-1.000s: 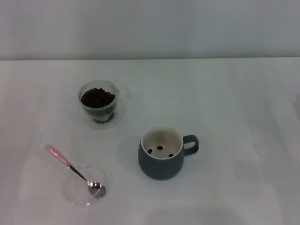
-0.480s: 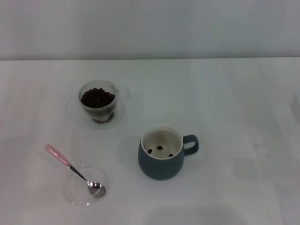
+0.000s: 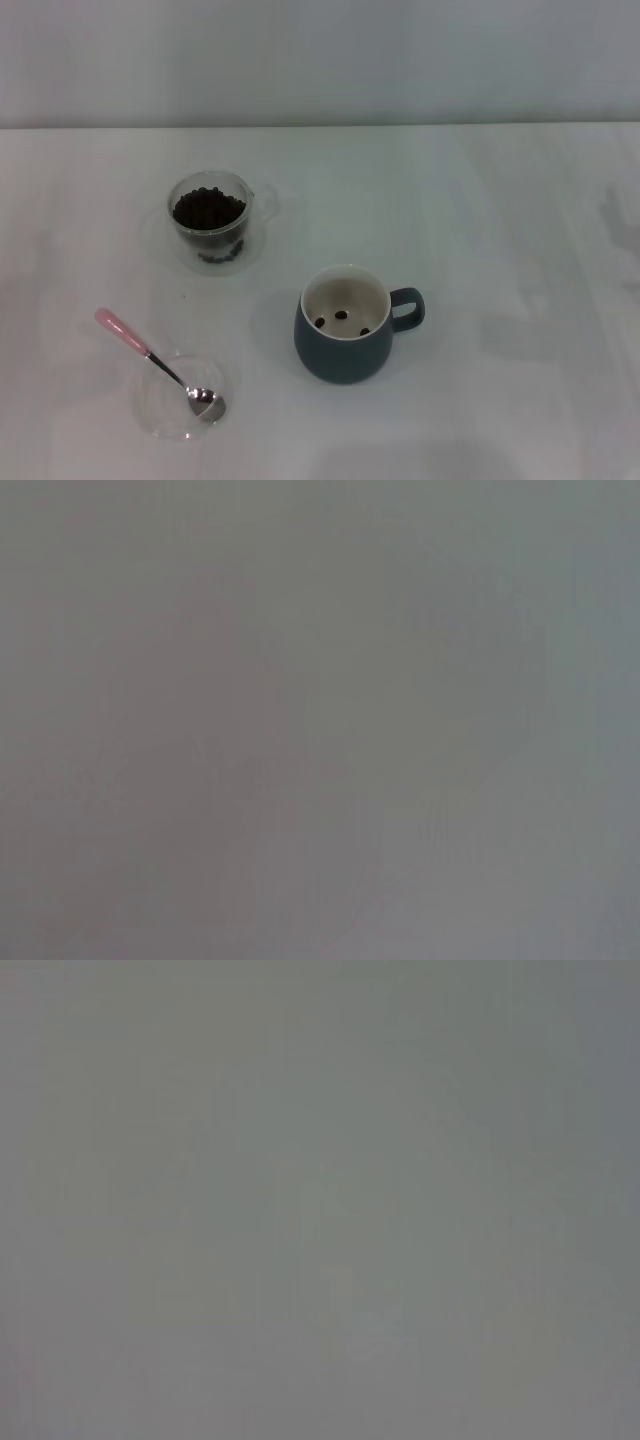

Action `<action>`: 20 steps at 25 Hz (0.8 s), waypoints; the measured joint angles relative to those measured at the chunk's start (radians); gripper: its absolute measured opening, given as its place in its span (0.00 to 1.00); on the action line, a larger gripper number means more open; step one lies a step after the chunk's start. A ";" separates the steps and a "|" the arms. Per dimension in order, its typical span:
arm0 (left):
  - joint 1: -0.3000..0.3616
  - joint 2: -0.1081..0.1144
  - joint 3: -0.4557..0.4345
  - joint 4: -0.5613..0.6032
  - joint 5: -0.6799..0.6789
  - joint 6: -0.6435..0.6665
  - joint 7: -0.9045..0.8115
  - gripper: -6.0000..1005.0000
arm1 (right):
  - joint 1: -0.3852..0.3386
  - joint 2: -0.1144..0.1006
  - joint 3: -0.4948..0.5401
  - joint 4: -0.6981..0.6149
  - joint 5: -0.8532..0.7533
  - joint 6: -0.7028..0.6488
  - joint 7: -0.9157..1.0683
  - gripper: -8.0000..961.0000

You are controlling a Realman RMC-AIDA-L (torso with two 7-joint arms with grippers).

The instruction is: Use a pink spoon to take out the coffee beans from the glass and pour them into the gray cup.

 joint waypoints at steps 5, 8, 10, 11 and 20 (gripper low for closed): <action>-0.010 -0.002 0.000 0.001 -0.002 0.007 0.000 0.88 | 0.019 0.000 0.001 -0.008 0.002 0.013 0.000 0.88; -0.010 -0.003 -0.001 0.000 -0.004 0.006 -0.001 0.88 | 0.021 0.001 0.001 -0.010 0.002 0.011 0.006 0.88; -0.010 -0.003 -0.001 -0.001 -0.005 0.001 -0.002 0.88 | 0.021 0.003 0.001 -0.008 0.002 0.010 0.006 0.88; -0.011 -0.003 -0.004 -0.005 -0.009 -0.026 -0.005 0.88 | 0.021 0.004 0.001 -0.006 0.002 0.009 0.005 0.88; 0.001 -0.005 0.000 -0.010 -0.004 -0.068 -0.007 0.88 | 0.022 0.009 0.004 -0.001 -0.002 -0.006 0.004 0.88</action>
